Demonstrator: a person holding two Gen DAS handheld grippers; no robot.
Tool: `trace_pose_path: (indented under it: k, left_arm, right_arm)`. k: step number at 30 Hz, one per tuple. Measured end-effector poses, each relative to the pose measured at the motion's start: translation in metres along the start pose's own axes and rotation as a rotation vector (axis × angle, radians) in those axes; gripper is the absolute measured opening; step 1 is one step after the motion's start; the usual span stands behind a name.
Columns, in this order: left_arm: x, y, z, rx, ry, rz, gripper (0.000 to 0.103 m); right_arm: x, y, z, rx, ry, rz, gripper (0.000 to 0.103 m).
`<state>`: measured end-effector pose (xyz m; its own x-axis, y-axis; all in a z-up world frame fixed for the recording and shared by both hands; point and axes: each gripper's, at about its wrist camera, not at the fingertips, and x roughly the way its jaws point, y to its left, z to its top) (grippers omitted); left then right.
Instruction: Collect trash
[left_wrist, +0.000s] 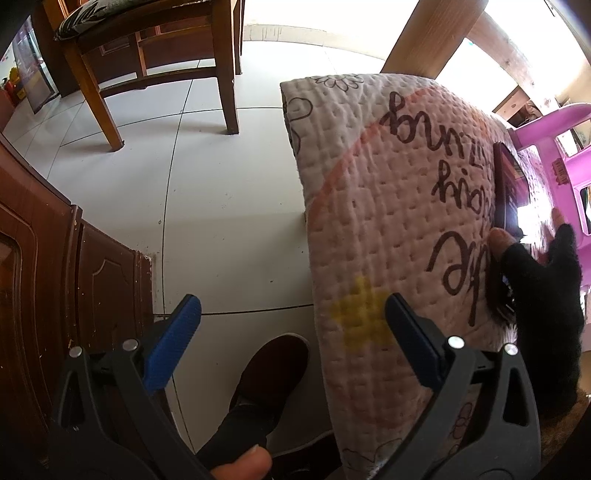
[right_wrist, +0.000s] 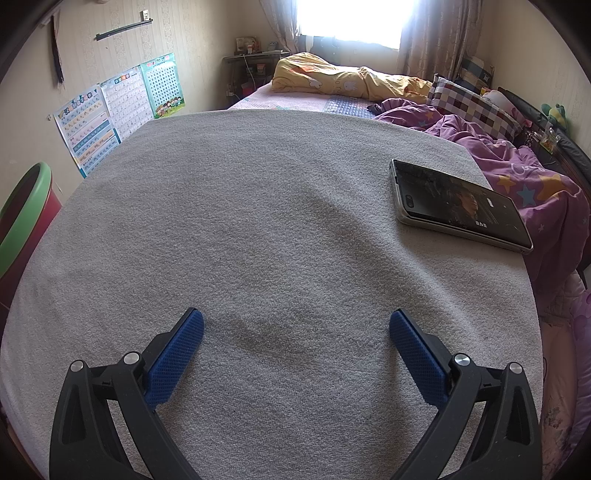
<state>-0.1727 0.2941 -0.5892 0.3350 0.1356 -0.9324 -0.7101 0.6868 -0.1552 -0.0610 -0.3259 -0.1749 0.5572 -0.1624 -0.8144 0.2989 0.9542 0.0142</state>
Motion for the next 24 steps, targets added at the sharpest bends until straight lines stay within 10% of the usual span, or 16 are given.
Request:
trace_pose_path:
  k: [24]
  left_arm:
    - [0.0009, 0.0025, 0.0029, 0.003, 0.000, -0.003, 0.098]
  right_arm:
    - [0.0000, 0.0013, -0.0004, 0.000, 0.000, 0.000, 0.097]
